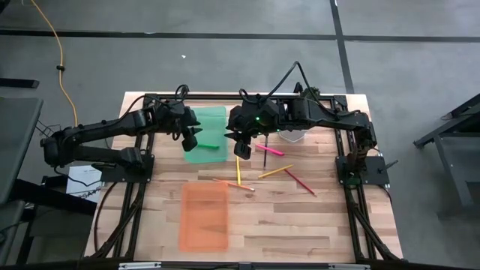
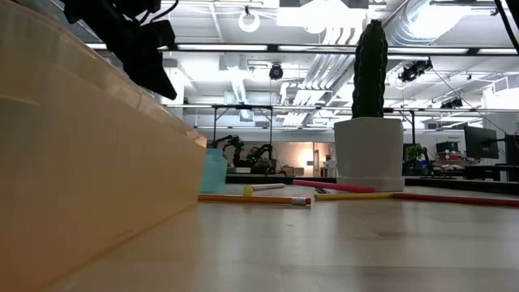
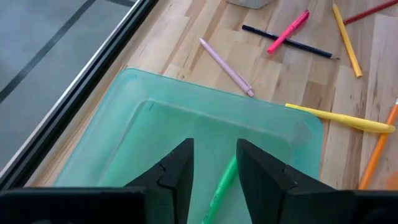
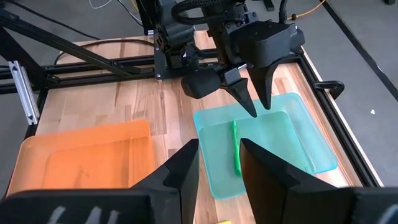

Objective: Sort pens & pencils
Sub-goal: Put the pink pen into the green bin

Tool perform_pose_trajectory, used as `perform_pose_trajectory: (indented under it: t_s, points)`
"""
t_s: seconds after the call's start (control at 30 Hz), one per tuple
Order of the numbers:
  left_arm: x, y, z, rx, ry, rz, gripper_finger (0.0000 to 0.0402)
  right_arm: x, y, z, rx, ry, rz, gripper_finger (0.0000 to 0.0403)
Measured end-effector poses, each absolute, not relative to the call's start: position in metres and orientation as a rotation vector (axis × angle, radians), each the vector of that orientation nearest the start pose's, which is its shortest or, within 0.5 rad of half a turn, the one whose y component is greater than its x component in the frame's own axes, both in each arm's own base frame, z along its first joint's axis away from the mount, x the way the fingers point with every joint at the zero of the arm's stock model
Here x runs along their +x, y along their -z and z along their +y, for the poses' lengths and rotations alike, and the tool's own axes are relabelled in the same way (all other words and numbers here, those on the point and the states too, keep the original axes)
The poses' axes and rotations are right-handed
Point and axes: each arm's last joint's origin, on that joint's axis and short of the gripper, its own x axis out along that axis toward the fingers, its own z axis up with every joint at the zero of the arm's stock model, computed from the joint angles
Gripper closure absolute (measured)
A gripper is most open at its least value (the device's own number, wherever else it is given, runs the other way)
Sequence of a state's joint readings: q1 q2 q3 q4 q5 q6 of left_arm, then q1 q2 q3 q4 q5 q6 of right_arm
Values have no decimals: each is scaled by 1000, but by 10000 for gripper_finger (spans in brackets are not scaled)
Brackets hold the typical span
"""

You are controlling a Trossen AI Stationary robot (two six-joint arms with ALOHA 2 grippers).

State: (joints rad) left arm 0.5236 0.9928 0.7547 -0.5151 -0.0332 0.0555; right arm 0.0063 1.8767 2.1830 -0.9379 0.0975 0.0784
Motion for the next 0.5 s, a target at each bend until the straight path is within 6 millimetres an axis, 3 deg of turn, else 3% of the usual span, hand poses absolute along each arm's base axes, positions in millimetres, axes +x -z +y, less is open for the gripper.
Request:
perform_pose_trajectory:
  t_s: [0.33,0.5]
  points:
    - [183,-272,100,-181,-325,553,291,391,-427,-3,44,120,652,294]
    - [187,-278,98,-203,-232,481,291,390,-417,-10,47,138,724,294]
